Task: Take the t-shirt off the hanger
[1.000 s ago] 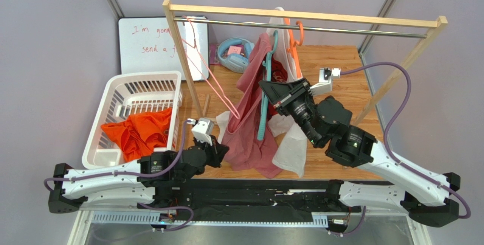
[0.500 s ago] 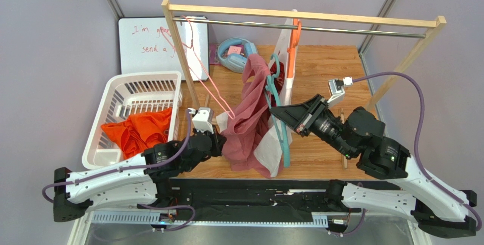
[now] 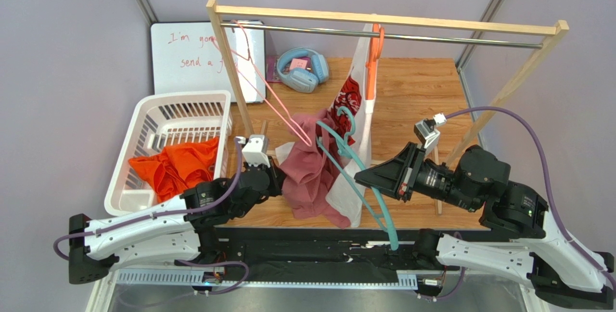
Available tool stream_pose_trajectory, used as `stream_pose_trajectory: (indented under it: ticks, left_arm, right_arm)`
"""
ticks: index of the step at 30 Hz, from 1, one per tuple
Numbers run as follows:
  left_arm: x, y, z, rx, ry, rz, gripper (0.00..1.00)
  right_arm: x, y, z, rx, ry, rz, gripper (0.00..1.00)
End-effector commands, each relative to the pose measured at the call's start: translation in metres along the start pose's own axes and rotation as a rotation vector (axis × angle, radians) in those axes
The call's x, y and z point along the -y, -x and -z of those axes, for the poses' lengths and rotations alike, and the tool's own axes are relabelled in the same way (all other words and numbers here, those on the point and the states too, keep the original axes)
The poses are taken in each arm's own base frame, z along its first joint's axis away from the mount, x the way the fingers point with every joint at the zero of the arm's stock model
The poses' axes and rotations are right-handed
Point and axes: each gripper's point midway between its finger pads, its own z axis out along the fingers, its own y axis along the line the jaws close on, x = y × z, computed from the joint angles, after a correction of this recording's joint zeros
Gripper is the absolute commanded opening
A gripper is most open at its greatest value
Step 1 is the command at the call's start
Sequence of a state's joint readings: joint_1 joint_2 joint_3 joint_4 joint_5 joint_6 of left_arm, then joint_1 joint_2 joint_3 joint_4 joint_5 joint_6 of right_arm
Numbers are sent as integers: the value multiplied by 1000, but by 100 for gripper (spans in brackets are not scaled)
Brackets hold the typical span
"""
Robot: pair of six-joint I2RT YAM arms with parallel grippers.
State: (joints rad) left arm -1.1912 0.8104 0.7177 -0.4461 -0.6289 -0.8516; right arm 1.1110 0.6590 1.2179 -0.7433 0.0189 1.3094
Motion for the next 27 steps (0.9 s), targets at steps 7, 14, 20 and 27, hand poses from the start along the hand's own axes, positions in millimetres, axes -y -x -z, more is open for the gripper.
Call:
stream_pose_trajectory:
  ticks: [7,14,20,27]
  left_arm:
    - [1,30,8,94,10,86,0]
    - [-22,21,9,79,106,78,0]
    - [-27,17,5,70,139,61,0]
    - [-9,-6,-2,-34,72,64,0]
  right_arm:
    - [-20,-7,30,-63,58,101,0]
    - [-43,-2,46,-54,111,158,0]
    - [-58,-9,50,-100,169,231,0]
    - [-79,33,25,118,163,429,0]
